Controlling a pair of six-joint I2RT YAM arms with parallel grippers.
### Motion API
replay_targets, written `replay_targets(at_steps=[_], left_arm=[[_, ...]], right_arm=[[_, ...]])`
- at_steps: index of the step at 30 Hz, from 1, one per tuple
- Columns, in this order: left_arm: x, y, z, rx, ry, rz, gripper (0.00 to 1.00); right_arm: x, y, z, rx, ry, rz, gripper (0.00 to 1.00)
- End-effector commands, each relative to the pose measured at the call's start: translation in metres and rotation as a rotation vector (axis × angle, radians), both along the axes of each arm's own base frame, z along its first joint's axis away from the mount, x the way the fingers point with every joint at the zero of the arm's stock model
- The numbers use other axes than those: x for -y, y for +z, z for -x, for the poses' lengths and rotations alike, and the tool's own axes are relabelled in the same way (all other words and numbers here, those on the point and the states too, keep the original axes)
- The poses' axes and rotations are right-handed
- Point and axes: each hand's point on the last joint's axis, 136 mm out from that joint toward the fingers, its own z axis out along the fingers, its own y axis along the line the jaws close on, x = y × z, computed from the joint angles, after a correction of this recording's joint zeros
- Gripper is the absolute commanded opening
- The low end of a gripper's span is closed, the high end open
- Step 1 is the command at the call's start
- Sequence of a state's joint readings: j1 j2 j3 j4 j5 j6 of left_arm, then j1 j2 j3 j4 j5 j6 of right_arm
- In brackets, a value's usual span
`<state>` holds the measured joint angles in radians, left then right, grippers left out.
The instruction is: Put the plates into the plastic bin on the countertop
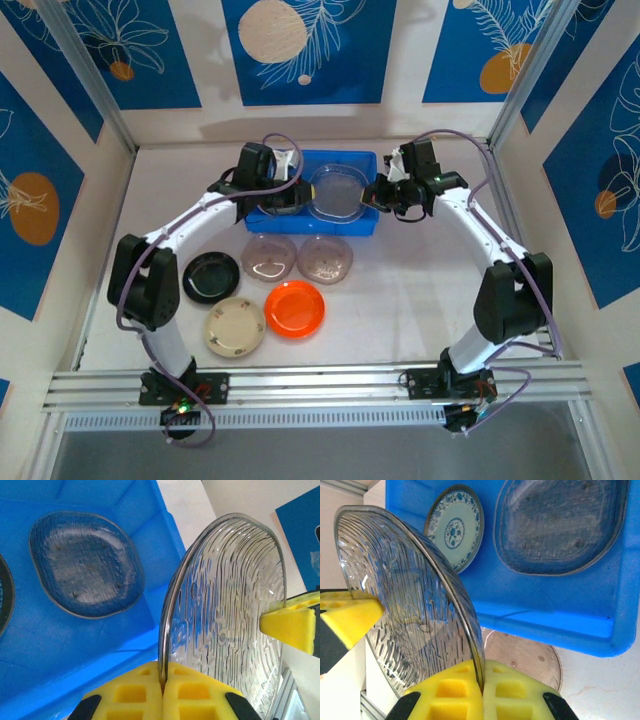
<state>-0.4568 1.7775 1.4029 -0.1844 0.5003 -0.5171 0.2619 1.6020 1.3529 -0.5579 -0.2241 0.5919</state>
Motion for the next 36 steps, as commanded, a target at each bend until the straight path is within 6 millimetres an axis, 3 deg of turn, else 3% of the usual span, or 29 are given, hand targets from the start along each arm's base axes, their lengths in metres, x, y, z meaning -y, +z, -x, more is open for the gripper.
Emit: replay_targets(at_steps=[1, 7, 11, 21, 36], left_arm=[[0.002, 0.003, -0.007, 0.011, 0.015, -0.029, 0.0], [0.002, 0.001, -0.029, 0.001, 0.068, -0.055, 0.0], [0.003, 0.002, -0.05, -0.007, 0.114, -0.051, 0.0], [0.015, -0.015, -0.091, -0.048, 0.182, -0.058, 0.0], [0.017, -0.055, -0.111, -0.101, 0.246, -0.162, 0.0]], right_arm=[[-0.005, 0.005, -0.009, 0.015, 0.02, -0.004, 0.0], [0.009, 0.008, -0.022, 0.026, -0.03, 0.021, 0.39], [0.034, 0.015, -0.027, 0.04, -0.101, 0.015, 0.52], [0.087, 0.023, -0.023, 0.066, -0.237, -0.021, 0.53], [0.099, 0.007, -0.024, 0.032, -0.268, -0.04, 0.52]])
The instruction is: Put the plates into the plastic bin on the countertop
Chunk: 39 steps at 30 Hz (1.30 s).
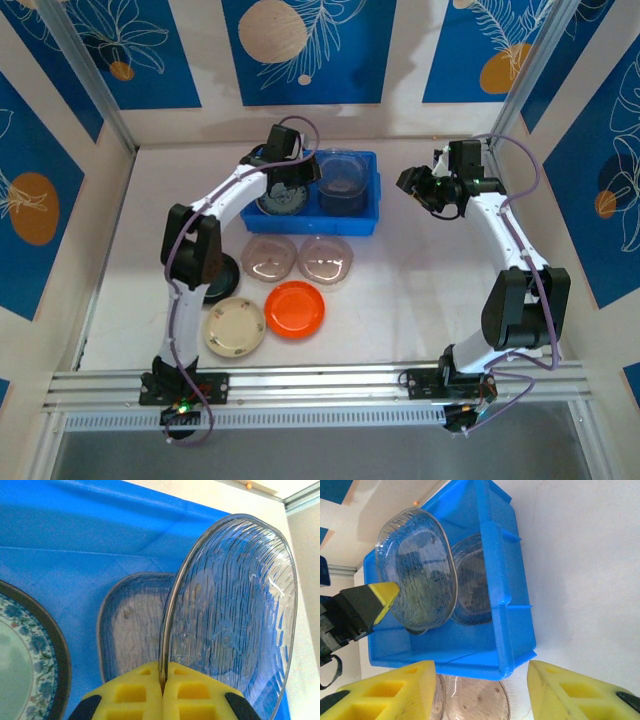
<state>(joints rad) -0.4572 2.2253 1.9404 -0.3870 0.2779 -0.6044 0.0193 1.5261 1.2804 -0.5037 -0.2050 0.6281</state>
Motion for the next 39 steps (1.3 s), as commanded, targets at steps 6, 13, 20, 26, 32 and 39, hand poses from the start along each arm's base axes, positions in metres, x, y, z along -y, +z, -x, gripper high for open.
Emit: replay_targets(at_steps=[6, 13, 20, 26, 32, 39], left_arm=[[0.004, -0.018, -0.002, -0.033, 0.026, -0.068, 0.0], [0.009, -0.049, 0.001, -0.082, 0.015, -0.102, 0.0], [0.01, -0.067, 0.001, -0.103, 0.015, -0.128, 0.0], [0.012, -0.073, 0.002, -0.114, -0.001, -0.148, 0.21], [0.013, -0.064, 0.003, -0.08, -0.013, -0.186, 0.43], [0.013, -0.044, 0.004, -0.043, -0.017, -0.193, 0.44]], right_arm=[[-0.006, -0.006, 0.0, -0.015, 0.018, -0.039, 0.51], [-0.01, -0.011, 0.003, -0.026, 0.024, -0.05, 0.51], [-0.015, -0.013, 0.005, -0.03, 0.032, -0.055, 0.5], [-0.019, -0.017, 0.007, -0.04, 0.04, -0.056, 0.5], [-0.025, -0.016, 0.008, -0.037, 0.051, -0.057, 0.5], [-0.025, -0.013, 0.012, -0.032, 0.053, -0.042, 0.5]])
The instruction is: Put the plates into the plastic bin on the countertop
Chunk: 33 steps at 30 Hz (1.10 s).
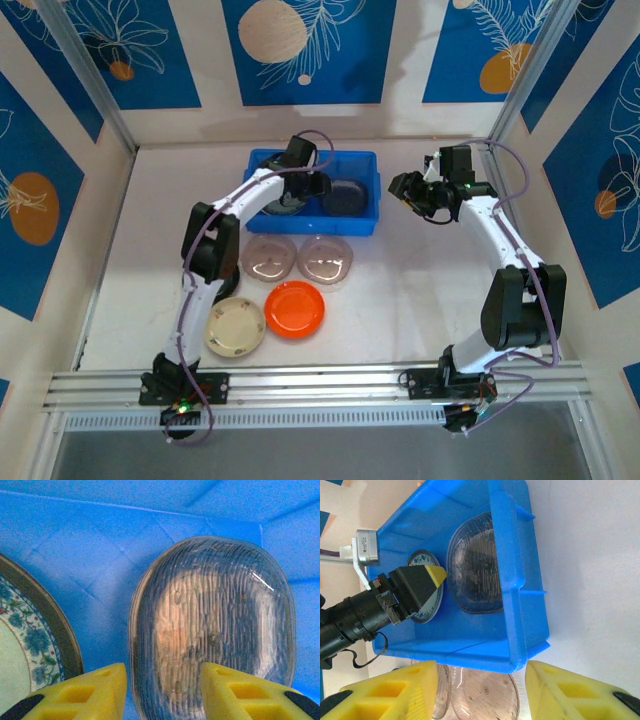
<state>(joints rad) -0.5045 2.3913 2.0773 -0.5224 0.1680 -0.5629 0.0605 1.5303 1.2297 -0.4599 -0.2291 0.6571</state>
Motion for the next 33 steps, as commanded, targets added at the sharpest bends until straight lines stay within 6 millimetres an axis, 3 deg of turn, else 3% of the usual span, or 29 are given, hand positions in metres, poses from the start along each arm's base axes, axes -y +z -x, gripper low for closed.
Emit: replay_targets(at_steps=[1, 8, 11, 13, 14, 15, 17, 21, 23, 27, 30, 33], left_arm=[[0.002, 0.026, 0.003, 0.048, -0.021, -0.026, 0.44], [-0.007, 0.062, 0.0, 0.157, -0.003, -0.067, 0.51], [-0.023, 0.092, 0.001, 0.268, 0.044, -0.11, 0.6], [-0.033, 0.117, 0.002, 0.337, 0.071, -0.122, 0.73], [-0.038, 0.129, 0.004, 0.364, 0.087, -0.134, 0.91], [-0.043, 0.14, 0.005, 0.389, 0.105, -0.141, 1.0], [-0.051, 0.156, 0.009, 0.418, 0.136, -0.143, 1.0], [-0.044, 0.179, 0.03, 0.463, 0.039, -0.085, 1.0], [-0.037, 0.184, 0.047, 0.466, -0.02, -0.019, 1.0], [-0.043, 0.186, 0.075, 0.489, 0.0, 0.1, 1.0], [-0.047, 0.17, 0.099, 0.356, -0.056, 0.057, 1.0], [-0.053, 0.153, 0.126, 0.299, -0.126, 0.004, 1.0]], right_arm=[[-0.005, 0.001, 0.007, -0.006, 0.015, -0.008, 0.5], [-0.004, 0.0, 0.013, 0.002, 0.004, 0.003, 0.5], [0.0, -0.001, 0.015, 0.028, -0.019, 0.013, 0.5], [0.001, 0.003, 0.016, 0.057, -0.03, 0.014, 0.51], [0.002, 0.005, 0.017, 0.07, -0.042, 0.027, 0.51], [0.003, 0.007, 0.017, 0.079, -0.053, 0.046, 0.51], [0.003, 0.009, 0.019, 0.098, -0.06, 0.08, 0.51], [-0.005, 0.007, 0.028, 0.134, -0.054, 0.104, 0.52], [-0.012, 0.001, 0.035, 0.178, -0.051, 0.112, 0.52], [-0.022, -0.018, 0.051, 0.255, -0.065, 0.087, 0.54], [-0.03, -0.021, 0.068, 0.274, -0.011, 0.093, 0.57], [-0.033, -0.028, 0.086, 0.167, 0.041, 0.094, 0.57]])
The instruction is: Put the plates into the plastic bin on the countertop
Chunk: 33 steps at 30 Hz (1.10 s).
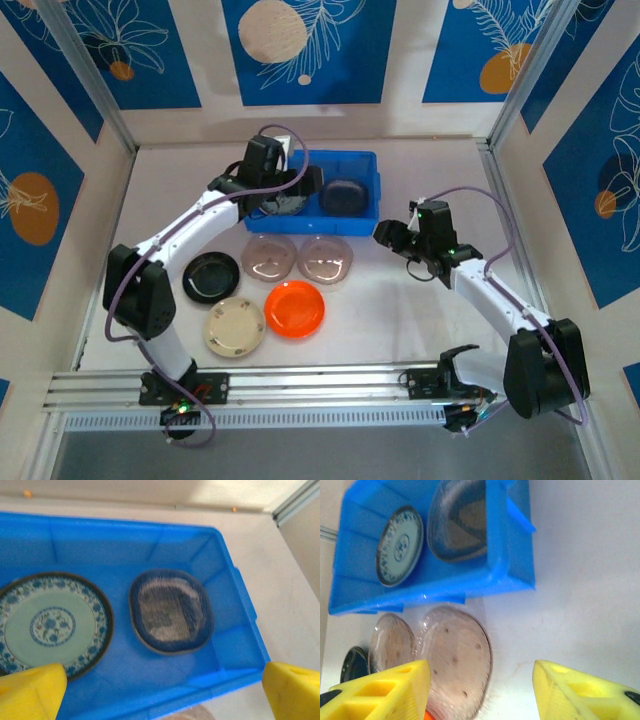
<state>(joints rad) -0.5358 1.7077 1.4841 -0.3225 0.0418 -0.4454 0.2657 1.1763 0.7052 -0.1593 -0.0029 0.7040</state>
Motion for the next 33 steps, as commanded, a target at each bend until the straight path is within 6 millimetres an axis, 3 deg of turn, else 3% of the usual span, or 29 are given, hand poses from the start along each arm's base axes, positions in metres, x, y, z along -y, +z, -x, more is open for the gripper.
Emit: replay_targets(at_steps=[1, 7, 13, 18, 22, 33], left_arm=[[-0.001, -0.004, 0.041, -0.064, -0.102, -0.031, 1.0], [-0.015, -0.01, 0.068, -0.041, -0.074, 0.044, 1.0], [-0.014, -0.01, 0.084, -0.03, -0.084, 0.151, 1.0], [-0.012, -0.015, 0.089, -0.046, -0.096, 0.182, 1.0], [-0.008, -0.023, 0.092, -0.075, -0.107, 0.214, 0.99], [0.0, -0.047, 0.096, -0.145, -0.117, 0.259, 0.97]], right_arm=[[-0.006, 0.021, 0.006, 0.007, 0.045, -0.02, 0.57], [-0.019, 0.01, 0.03, -0.095, 0.127, -0.128, 0.56], [-0.031, -0.007, 0.038, -0.141, 0.158, -0.2, 0.45], [-0.038, -0.033, 0.042, -0.232, 0.175, -0.204, 0.4], [-0.043, -0.044, 0.044, -0.271, 0.197, -0.191, 0.31], [-0.064, -0.073, 0.04, -0.352, 0.253, -0.181, 0.27]])
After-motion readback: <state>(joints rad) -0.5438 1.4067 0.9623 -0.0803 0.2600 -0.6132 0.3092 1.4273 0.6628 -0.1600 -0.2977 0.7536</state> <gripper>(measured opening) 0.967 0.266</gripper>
